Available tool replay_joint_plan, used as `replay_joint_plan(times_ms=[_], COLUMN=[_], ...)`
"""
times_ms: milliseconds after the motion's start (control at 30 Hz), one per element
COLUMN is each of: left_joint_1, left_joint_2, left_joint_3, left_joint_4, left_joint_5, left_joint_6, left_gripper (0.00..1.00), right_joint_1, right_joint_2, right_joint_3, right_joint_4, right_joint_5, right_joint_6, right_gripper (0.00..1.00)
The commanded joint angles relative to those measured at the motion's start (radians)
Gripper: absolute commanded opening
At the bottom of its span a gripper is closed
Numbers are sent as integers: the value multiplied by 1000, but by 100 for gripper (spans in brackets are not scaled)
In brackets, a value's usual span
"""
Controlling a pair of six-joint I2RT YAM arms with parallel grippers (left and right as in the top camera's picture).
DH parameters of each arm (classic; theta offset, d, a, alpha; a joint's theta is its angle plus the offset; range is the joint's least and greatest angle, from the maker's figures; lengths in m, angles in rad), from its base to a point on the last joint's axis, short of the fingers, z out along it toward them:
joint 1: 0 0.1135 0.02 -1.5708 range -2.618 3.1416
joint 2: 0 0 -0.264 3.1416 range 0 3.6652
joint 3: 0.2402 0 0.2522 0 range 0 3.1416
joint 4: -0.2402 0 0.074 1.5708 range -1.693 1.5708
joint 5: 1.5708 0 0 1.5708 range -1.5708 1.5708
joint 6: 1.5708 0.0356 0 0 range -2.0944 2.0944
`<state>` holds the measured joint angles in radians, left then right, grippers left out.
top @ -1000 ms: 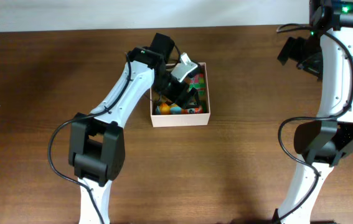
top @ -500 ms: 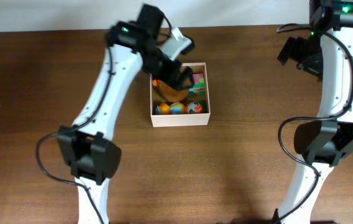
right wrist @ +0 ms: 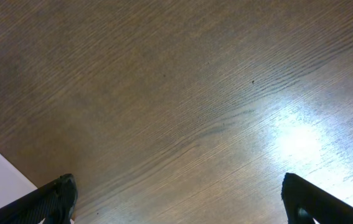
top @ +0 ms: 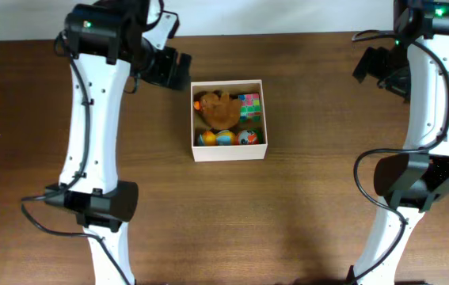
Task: Pack container
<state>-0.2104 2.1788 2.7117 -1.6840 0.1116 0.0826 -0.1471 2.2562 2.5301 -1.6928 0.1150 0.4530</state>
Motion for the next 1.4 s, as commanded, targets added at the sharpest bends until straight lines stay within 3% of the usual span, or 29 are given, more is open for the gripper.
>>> replay_joint_plan(times_ms=[0,133,300,533,700,1000,1200,1367], left_joint_1=[21,27,27,26,22,22,22,22], left_joint_2=[-71,-154,-313,-558,-798,-1285,-1431,-1416], left_joint_3=[-2,-89,-335,-733,-1052,-1784,-2085,-2216], left_joint_4=[-4,-4,-4,50,291,846,1096,1198], left_joint_5=[-73,-131,-211,-317,-318,-307,-330,-572], left_joint_6=[-42,-48,-117,-323,-371,-477,-497,-497], left_gripper=[100,99,99,99,99,99,99,100], right_joint_1=[3,3,3,3,3,3,3,3], right_joint_2=[-26,-26,-26,-26,-26,-26,-26,-26], right_joint_3=[5,5,5,5,5,5,5,5], right_joint_4=[-5,-5,-5,-5,-5,-5,-5,-5], right_joint_5=[5,5,5,5,5,5,5,5], right_joint_6=[8,8,8,8,8,8,8,8], right_gripper=[99,99,99,99,99,99,99,99])
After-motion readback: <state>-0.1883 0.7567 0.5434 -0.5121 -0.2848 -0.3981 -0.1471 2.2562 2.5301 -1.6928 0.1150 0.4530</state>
